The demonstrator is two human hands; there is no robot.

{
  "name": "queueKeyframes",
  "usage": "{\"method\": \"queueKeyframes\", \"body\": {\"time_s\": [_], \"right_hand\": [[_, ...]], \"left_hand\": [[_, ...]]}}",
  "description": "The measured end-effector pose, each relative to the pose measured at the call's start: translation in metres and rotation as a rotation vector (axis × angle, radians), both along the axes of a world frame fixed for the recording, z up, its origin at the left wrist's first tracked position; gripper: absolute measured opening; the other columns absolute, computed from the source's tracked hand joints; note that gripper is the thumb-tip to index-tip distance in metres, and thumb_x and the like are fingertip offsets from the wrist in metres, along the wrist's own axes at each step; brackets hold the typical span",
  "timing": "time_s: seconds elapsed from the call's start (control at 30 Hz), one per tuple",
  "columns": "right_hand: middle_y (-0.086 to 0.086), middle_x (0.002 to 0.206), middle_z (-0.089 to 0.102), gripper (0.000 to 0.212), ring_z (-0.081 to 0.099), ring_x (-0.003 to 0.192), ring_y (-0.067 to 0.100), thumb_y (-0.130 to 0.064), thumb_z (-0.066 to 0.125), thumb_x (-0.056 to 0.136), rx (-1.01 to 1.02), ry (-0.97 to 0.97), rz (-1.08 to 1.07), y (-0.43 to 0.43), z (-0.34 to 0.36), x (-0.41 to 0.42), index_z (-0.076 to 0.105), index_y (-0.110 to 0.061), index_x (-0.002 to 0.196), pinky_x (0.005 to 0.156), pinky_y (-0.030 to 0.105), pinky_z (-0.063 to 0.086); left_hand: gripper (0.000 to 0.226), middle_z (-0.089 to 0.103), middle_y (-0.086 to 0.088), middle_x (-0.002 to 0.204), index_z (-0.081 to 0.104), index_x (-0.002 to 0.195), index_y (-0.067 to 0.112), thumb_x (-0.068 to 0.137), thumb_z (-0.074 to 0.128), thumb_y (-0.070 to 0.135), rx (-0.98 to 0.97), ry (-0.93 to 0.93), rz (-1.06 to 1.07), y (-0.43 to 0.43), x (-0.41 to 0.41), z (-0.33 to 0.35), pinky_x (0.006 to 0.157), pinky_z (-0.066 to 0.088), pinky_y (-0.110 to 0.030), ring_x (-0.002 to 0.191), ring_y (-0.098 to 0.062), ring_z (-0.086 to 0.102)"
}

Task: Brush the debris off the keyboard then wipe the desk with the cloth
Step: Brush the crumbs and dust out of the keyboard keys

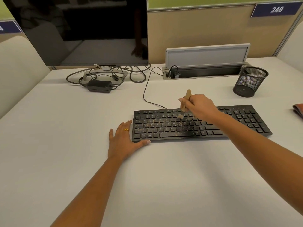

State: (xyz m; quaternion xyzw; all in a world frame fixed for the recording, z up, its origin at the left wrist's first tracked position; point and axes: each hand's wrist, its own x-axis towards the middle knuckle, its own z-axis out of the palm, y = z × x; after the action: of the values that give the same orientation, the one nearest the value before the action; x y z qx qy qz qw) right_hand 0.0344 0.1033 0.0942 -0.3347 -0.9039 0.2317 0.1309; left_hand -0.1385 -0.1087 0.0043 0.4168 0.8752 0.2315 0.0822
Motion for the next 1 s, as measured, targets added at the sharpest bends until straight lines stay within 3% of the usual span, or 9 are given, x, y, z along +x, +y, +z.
{"method": "queueKeyframes", "body": {"time_s": [0.1, 0.2, 0.33, 0.53, 0.7, 0.9, 1.0], "right_hand": [[-0.008, 0.072, 0.057, 0.040, 0.053, 0.071, 0.013, -0.044, 0.034, 0.098, 0.000, -0.017, 0.021, 0.001, -0.001, 0.003, 0.063, -0.019, 0.086, 0.063, 0.027, 0.038], [-0.004, 0.076, 0.057, 0.046, 0.051, 0.072, 0.015, -0.043, 0.032, 0.099, 0.118, -0.079, -0.036, 0.005, 0.000, 0.006, 0.066, -0.013, 0.090, 0.066, 0.028, 0.034], [0.001, 0.081, 0.060, 0.044, 0.051, 0.074, 0.016, -0.040, 0.033, 0.100, 0.090, 0.096, -0.144, 0.006, 0.002, 0.003, 0.068, -0.013, 0.093, 0.066, 0.028, 0.035], [0.003, 0.080, 0.061, 0.041, 0.055, 0.076, 0.021, -0.039, 0.032, 0.100, 0.059, -0.013, -0.158, 0.001, -0.007, 0.002, 0.060, -0.016, 0.081, 0.068, 0.032, 0.041], [0.002, 0.079, 0.063, 0.045, 0.057, 0.075, 0.020, -0.039, 0.033, 0.100, 0.031, 0.087, -0.178, 0.005, -0.004, 0.001, 0.065, -0.013, 0.082, 0.069, 0.032, 0.043], [0.001, 0.078, 0.062, 0.042, 0.058, 0.076, 0.020, -0.040, 0.033, 0.100, 0.032, 0.019, -0.143, 0.003, -0.006, 0.003, 0.061, -0.015, 0.080, 0.071, 0.034, 0.045], [-0.001, 0.078, 0.061, 0.040, 0.055, 0.070, 0.016, -0.041, 0.036, 0.099, -0.044, 0.112, -0.118, 0.003, -0.002, 0.004, 0.062, -0.016, 0.080, 0.064, 0.029, 0.040]], "left_hand": [[0.108, 0.024, 0.005, 0.156, 0.021, 0.150, 0.022, 0.065, 0.062, 0.075, 0.000, 0.003, -0.001, 0.000, 0.000, 0.000, 0.118, -0.005, -0.042, 0.146, -0.007, 0.010], [0.108, 0.024, 0.005, 0.156, 0.021, 0.150, 0.022, 0.065, 0.063, 0.075, 0.004, -0.003, 0.000, 0.000, 0.000, 0.000, 0.118, -0.006, -0.041, 0.146, -0.007, 0.010], [0.109, 0.024, 0.005, 0.156, 0.021, 0.150, 0.022, 0.064, 0.062, 0.076, 0.009, -0.001, -0.001, -0.001, 0.000, 0.000, 0.118, -0.006, -0.041, 0.146, -0.007, 0.010], [0.109, 0.025, 0.005, 0.156, 0.022, 0.150, 0.022, 0.064, 0.062, 0.076, 0.013, -0.002, -0.005, 0.000, 0.000, 0.000, 0.119, -0.005, -0.042, 0.146, -0.007, 0.010], [0.108, 0.025, 0.005, 0.156, 0.022, 0.150, 0.022, 0.065, 0.062, 0.075, 0.010, 0.001, -0.002, 0.000, 0.000, 0.000, 0.118, -0.005, -0.042, 0.146, -0.007, 0.010], [0.108, 0.025, 0.006, 0.156, 0.022, 0.150, 0.022, 0.065, 0.063, 0.075, 0.009, 0.005, 0.000, 0.001, -0.001, -0.001, 0.119, -0.005, -0.042, 0.146, -0.007, 0.010], [0.107, 0.025, 0.006, 0.156, 0.023, 0.150, 0.022, 0.065, 0.062, 0.075, 0.013, 0.009, -0.001, 0.000, -0.001, -0.001, 0.118, -0.004, -0.042, 0.146, -0.007, 0.011]]}}
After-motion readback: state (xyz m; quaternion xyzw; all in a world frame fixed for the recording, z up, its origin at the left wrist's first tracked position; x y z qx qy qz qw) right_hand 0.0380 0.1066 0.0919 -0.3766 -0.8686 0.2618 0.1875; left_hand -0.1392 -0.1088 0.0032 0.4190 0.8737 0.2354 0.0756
